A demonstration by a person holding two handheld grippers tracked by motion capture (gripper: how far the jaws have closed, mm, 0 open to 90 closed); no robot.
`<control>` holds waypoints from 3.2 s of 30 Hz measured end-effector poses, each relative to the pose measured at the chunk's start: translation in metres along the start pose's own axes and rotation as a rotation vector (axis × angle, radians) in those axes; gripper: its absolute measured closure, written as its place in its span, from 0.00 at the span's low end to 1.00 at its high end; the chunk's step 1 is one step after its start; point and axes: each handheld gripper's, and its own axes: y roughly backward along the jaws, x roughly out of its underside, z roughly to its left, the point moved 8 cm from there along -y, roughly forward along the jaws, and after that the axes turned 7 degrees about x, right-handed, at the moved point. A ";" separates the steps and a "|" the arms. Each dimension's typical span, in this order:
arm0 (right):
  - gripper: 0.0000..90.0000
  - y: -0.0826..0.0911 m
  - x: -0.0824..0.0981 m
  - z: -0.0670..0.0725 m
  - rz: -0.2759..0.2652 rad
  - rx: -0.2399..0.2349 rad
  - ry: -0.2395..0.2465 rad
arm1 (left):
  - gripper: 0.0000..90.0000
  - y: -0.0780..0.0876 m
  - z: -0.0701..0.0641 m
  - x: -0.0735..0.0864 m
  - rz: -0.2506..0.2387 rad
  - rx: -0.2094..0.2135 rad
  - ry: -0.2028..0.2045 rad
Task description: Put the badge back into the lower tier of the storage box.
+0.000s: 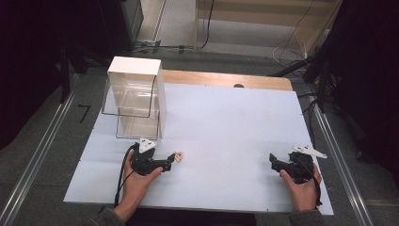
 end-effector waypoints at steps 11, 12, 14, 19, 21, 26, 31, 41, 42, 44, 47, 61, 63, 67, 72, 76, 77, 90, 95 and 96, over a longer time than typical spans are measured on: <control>0.12 0.001 0.000 0.000 -0.003 -0.003 -0.001 | 0.18 -0.006 -0.006 -0.003 0.005 0.015 -0.015; 0.12 0.001 0.000 0.000 -0.003 -0.003 0.000 | 0.19 -0.007 -0.006 -0.003 0.005 0.013 -0.015; 0.12 0.001 0.000 0.000 -0.003 -0.003 0.000 | 0.20 -0.008 -0.007 -0.004 0.006 0.015 -0.016; 0.12 0.001 0.000 0.001 -0.001 -0.004 0.000 | 0.22 -0.010 -0.009 -0.004 0.011 0.023 -0.022; 0.12 0.001 0.000 0.001 0.000 -0.003 0.000 | 0.23 -0.011 -0.009 -0.005 0.011 0.024 -0.022; 0.12 0.000 0.000 0.001 0.002 -0.004 -0.001 | 0.24 -0.014 -0.011 -0.004 0.021 0.033 -0.023; 0.12 0.000 0.001 0.001 0.003 -0.006 -0.001 | 0.25 -0.016 -0.012 -0.006 0.023 0.034 -0.023; 0.12 0.000 0.001 0.001 0.003 -0.009 0.000 | 0.27 -0.019 -0.013 -0.007 0.026 0.029 -0.025; 0.12 0.000 0.001 0.001 0.004 -0.008 -0.001 | 0.28 -0.019 -0.013 -0.007 0.028 0.027 -0.028; 0.12 0.000 0.001 0.001 0.004 -0.009 -0.002 | 0.29 -0.020 -0.014 -0.007 0.034 0.028 -0.029; 0.12 0.000 0.001 0.001 0.004 -0.010 0.000 | 0.33 -0.021 -0.015 -0.007 0.040 0.025 -0.042; 0.12 0.000 0.001 0.002 0.009 -0.014 0.000 | 0.42 -0.025 -0.024 -0.008 0.046 0.040 -0.076; 0.12 0.000 0.001 0.002 0.009 -0.015 0.001 | 0.45 -0.026 -0.025 -0.008 0.048 0.043 -0.083; 0.12 0.000 0.001 0.002 0.009 -0.015 0.000 | 0.53 -0.027 -0.029 -0.008 0.049 0.062 -0.089; 0.12 0.000 0.001 0.002 0.008 -0.016 0.000 | 0.68 -0.029 -0.036 -0.008 0.052 0.096 -0.098; 0.12 0.000 0.001 0.002 0.009 -0.016 0.001 | 0.74 -0.029 -0.037 -0.008 0.053 0.109 -0.099; 0.12 0.000 0.001 0.002 0.009 -0.016 0.001 | 0.76 -0.029 -0.037 -0.008 0.048 0.112 -0.099; 0.12 0.000 0.002 0.002 0.010 -0.016 0.001 | 0.95 -0.024 -0.047 -0.011 0.003 0.176 -0.098; 0.12 0.000 0.002 0.002 0.010 -0.017 0.000 | 0.97 -0.022 -0.047 -0.012 -0.009 0.196 -0.091; 0.12 0.000 0.002 0.002 0.010 -0.017 0.000 | 0.99 -0.022 -0.048 -0.013 -0.008 0.194 -0.093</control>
